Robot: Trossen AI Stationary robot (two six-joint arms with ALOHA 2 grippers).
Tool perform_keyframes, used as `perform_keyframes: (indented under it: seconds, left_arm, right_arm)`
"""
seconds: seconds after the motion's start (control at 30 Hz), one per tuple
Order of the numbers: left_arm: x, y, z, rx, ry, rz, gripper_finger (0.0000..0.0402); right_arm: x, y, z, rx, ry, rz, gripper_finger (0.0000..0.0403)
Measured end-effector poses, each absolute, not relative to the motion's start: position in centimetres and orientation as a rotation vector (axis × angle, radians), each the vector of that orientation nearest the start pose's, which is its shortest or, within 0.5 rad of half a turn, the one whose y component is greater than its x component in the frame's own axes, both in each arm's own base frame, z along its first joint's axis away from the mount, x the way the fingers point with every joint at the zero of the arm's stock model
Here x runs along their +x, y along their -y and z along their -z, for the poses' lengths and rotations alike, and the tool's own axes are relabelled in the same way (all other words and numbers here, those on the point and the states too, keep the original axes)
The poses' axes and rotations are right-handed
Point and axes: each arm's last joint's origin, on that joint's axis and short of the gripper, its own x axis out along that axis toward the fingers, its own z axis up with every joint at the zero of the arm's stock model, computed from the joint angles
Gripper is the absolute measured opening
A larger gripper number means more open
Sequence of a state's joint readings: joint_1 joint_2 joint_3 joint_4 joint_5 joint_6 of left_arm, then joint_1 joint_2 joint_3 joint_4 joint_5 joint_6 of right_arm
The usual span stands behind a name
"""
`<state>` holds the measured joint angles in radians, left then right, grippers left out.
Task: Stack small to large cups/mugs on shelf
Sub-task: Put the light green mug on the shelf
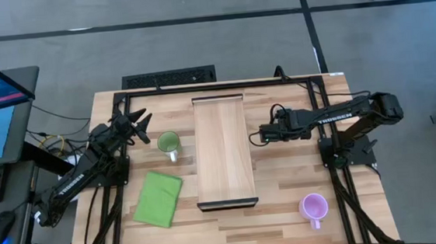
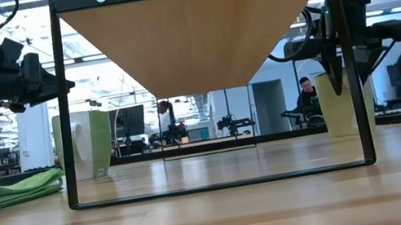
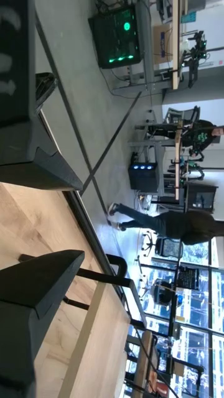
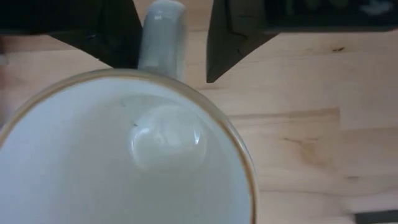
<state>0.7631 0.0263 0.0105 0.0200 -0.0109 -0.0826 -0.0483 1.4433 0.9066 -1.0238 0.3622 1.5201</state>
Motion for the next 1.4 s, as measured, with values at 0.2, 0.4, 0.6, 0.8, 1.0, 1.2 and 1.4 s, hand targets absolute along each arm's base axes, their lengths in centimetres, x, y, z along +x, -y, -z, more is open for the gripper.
perform_keyframes:
  seconds: [0.2, 0.4, 0.6, 0.8, 1.0, 1.2, 1.4]
  left_arm:
    - [7.11, -6.85, -16.70, -0.077, 0.036, -0.774, 0.0158]
    - [7.11, -6.85, -16.70, -0.077, 0.036, -0.774, 0.0158]
    - [7.11, -6.85, -16.70, -0.077, 0.036, -0.773, 0.0158]
    - [7.11, -6.84, -16.70, -0.077, 0.036, -0.773, 0.0158]
    - [7.11, -6.85, -16.70, -0.077, 0.036, -0.774, 0.0158]
    - [7.11, -6.84, -16.70, -0.077, 0.036, -0.773, 0.0158]
    - [7.11, -6.85, -16.70, -0.077, 0.036, -0.773, 0.0158]
  right_arm:
    - [22.75, 2.14, -19.69, 0.927, -0.943, 1.369, 0.0115]
    - [22.38, 2.08, -19.70, 0.897, -0.982, 1.383, 0.0085]
    - [22.10, 2.06, -19.71, 0.856, -1.029, 1.376, 0.0075]
    - [22.11, 2.02, -19.70, 0.799, -1.096, 1.310, 0.0074]
    - [22.14, 2.02, -19.70, 0.769, -1.118, 1.280, 0.0073]
    - [22.22, 2.03, -19.70, 0.734, -1.140, 1.242, 0.0070]
    - [22.26, 2.03, -19.70, 0.705, -1.159, 1.214, 0.0068]
